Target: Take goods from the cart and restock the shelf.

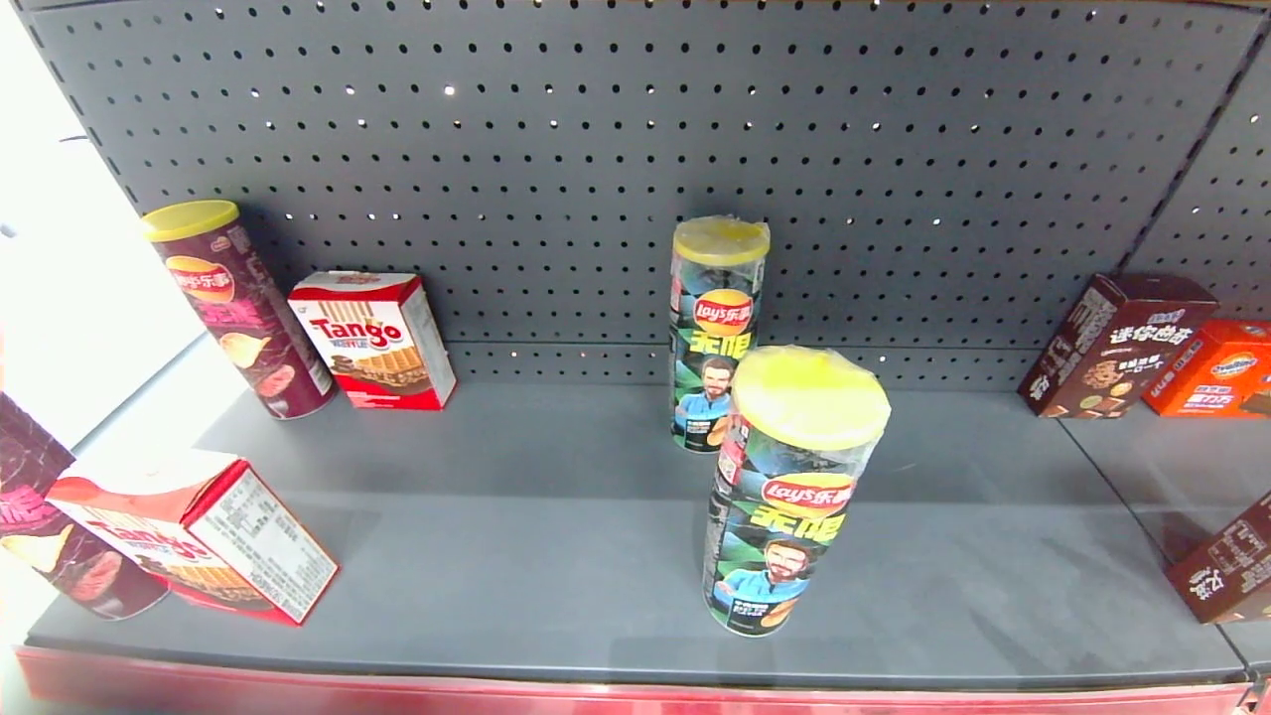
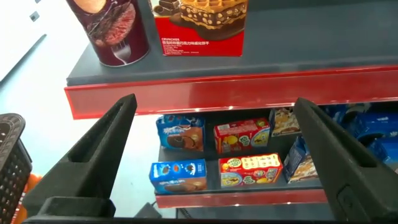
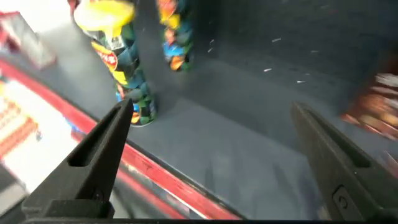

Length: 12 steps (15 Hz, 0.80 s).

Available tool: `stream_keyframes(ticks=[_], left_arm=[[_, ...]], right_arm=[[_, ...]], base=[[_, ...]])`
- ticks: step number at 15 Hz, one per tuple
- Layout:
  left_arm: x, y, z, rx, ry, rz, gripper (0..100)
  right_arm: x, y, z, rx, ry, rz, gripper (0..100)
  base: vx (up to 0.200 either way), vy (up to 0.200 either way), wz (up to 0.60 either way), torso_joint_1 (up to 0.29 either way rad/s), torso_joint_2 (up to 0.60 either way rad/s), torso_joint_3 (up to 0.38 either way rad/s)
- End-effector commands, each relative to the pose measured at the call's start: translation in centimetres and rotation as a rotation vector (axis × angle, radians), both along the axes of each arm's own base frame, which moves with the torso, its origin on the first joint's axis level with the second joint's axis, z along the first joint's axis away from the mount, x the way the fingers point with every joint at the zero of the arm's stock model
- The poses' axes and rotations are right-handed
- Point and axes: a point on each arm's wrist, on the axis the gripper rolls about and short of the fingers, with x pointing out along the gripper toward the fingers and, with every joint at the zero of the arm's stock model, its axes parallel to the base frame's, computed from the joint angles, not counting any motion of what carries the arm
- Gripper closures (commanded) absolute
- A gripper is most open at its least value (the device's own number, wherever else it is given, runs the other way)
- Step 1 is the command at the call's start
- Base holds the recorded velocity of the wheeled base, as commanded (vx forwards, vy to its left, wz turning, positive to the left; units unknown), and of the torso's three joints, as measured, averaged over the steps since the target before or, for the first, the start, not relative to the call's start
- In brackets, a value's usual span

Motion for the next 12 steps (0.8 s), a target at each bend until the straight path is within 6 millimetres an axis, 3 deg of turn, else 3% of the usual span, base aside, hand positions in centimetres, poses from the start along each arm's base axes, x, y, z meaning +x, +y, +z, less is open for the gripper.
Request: stream_keyframes(ticks=[1, 4, 5, 6, 12], left_arm=[[0.0, 0.0, 0.0, 0.000, 0.002, 0.000, 0], [0.0, 0.0, 0.0, -0.002, 0.002, 0.003, 0], [0.0, 0.0, 0.0, -0.002, 0.002, 0.003, 0], [0.0, 0.0, 0.0, -0.014, 0.003, 0.002, 0], [0.0, 0.0, 0.0, -0.002, 0.001, 0.002, 0]], right_arm=[[4.5, 3.7, -1.2, -0.132, 0.148, 0.091, 0], [6.9, 5.7, -2.7, -0.200, 0.221, 0.118, 0], [6.9, 5.7, -2.7, -0.200, 0.221, 0.118, 0], [8.2, 6.7, -3.4, -0.214, 0.242, 0.119, 0], [10.7, 8.8, -4.0, -0.256, 0.286, 0.108, 0]], base=[[0.000, 0.000, 0.00, 0.000, 0.00, 0.000], [0.000, 0.000, 0.00, 0.000, 0.00, 0.000], [0.000, 0.000, 0.00, 0.000, 0.00, 0.000], [0.000, 0.000, 0.00, 0.000, 0.00, 0.000], [0.000, 0.000, 0.00, 0.000, 0.00, 0.000]])
